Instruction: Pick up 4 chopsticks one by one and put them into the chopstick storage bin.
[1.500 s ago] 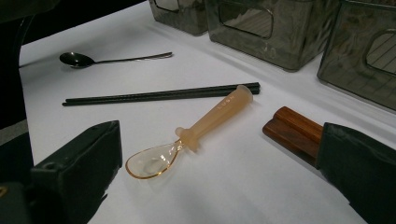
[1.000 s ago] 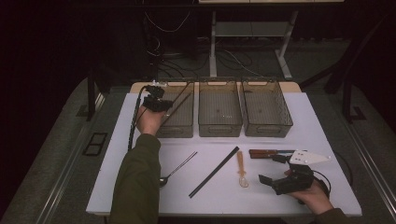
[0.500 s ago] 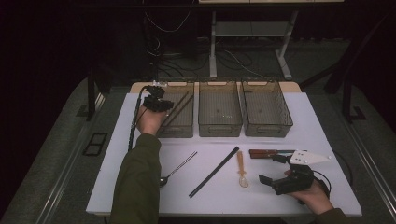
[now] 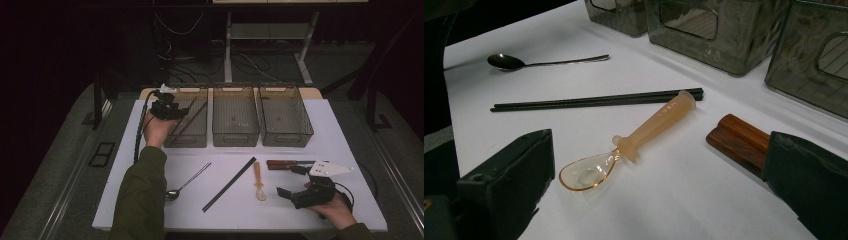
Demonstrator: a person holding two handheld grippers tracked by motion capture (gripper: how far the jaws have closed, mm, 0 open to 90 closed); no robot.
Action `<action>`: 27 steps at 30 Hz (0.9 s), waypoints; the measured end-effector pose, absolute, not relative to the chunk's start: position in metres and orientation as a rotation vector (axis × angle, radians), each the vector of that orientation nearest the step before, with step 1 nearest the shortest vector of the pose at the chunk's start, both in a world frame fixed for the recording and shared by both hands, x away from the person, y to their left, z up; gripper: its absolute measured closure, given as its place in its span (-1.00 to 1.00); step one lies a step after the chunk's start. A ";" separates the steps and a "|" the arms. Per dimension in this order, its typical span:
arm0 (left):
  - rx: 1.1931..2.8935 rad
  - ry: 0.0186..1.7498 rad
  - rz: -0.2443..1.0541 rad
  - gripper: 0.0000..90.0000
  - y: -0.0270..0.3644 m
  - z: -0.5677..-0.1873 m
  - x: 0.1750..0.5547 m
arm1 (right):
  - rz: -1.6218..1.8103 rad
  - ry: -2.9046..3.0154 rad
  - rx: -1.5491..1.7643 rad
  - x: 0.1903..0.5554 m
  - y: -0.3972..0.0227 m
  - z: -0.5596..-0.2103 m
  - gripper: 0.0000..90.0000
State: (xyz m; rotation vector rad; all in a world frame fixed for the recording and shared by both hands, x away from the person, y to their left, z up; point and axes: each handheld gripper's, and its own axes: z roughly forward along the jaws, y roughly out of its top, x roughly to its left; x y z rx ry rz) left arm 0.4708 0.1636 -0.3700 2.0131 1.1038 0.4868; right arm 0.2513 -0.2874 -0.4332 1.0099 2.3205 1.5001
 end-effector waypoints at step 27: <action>2.025 0.842 0.366 -0.69 0.164 -0.360 0.383 | 1.485 2.321 1.020 0.252 -0.287 -0.435 -0.98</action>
